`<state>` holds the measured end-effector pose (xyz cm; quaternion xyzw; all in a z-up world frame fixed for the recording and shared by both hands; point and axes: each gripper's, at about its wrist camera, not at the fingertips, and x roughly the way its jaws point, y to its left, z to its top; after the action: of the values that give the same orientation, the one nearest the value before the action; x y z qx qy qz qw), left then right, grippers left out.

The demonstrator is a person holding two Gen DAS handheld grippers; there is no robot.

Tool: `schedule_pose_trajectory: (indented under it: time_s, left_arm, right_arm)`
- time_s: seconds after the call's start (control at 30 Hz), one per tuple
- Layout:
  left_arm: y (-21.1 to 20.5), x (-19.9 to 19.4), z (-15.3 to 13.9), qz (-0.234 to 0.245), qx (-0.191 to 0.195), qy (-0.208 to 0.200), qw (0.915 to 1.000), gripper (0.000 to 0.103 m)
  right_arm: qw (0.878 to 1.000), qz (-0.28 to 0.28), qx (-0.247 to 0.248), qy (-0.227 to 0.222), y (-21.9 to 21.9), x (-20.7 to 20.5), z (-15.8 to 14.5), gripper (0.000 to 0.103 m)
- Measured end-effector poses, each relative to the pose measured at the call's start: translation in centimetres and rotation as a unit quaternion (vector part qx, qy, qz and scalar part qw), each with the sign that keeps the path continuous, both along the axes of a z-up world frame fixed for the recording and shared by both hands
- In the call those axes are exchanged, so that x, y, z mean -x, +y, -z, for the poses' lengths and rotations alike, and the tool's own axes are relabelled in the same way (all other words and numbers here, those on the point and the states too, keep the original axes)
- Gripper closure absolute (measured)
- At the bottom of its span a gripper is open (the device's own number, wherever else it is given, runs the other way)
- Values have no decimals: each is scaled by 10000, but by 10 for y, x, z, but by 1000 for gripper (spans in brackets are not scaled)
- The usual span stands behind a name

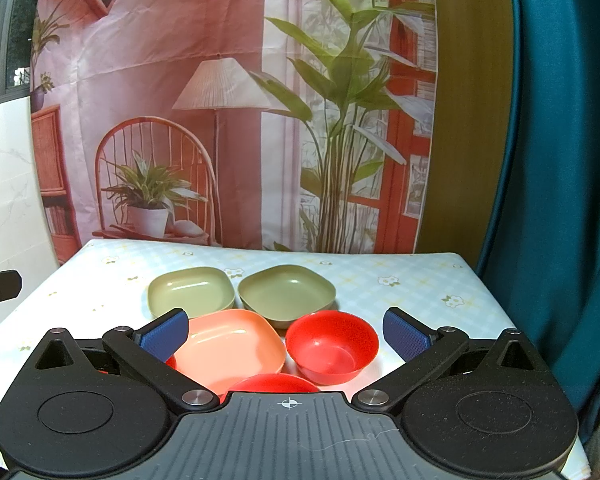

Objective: Organize plates and bowls

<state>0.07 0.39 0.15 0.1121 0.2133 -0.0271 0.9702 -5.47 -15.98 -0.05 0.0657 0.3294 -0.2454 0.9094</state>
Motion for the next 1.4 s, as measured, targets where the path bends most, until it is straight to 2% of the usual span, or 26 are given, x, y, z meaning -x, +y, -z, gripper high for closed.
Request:
schedule_pose_trajectory:
  time_s: [1.4]
  left_arm:
    - [1, -3, 4, -51, 36, 59, 10000, 0]
  right_arm:
    - [10000, -8, 17, -2, 2, 0, 1, 0]
